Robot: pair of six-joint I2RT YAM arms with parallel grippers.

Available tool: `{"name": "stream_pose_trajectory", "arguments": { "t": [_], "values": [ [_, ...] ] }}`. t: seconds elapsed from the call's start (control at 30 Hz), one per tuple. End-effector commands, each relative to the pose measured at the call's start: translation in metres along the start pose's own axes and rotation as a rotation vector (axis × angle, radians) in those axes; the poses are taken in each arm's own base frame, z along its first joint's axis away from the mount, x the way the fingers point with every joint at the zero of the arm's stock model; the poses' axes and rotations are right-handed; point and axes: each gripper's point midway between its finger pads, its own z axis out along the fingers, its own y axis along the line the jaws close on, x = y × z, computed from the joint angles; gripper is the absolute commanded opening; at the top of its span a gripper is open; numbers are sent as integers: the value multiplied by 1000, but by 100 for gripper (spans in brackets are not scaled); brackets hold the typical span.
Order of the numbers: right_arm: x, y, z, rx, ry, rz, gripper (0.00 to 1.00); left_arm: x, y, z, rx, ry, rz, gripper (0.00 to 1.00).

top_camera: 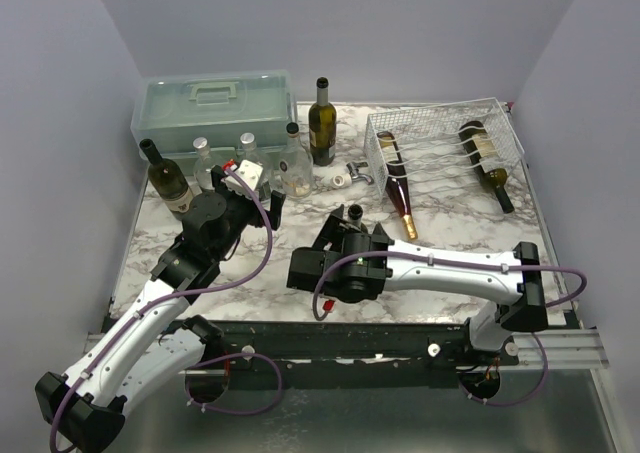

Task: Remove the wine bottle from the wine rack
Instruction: Place the wine bottle at the center of the board.

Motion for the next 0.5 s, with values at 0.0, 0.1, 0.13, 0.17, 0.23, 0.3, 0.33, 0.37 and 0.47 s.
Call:
{"name": "stream_pose_trajectory", "arguments": {
  "t": [0.0, 0.1, 0.13, 0.17, 0.23, 0.3, 0.33, 0.37, 0.47],
  "values": [
    [19, -3, -26, 81, 27, 65, 83, -9, -1, -1, 18, -22, 7, 99],
    [25, -2, -31, 98, 33, 98, 83, -9, -1, -1, 15, -21, 9, 99],
    [29, -1, -32, 104, 37, 108, 83, -9, 0, -1, 12, -22, 10, 99],
    [32, 0, -34, 110, 37, 122, 83, -9, 0, -2, 9, -23, 12, 99],
    [37, 2, -37, 121, 40, 149, 83, -9, 2, -2, 2, -22, 15, 99],
    [42, 4, -40, 130, 37, 181, 83, -9, 2, -2, 1, -23, 16, 99],
    [44, 5, -41, 136, 36, 200, 83, -9, 2, -2, 2, -22, 16, 99],
    [47, 7, -43, 143, 32, 222, 83, -9, 2, -2, 3, -22, 17, 99],
    [53, 10, -47, 159, 19, 293, 83, -8, 1, -1, 9, -19, 21, 99]
  ]
}}
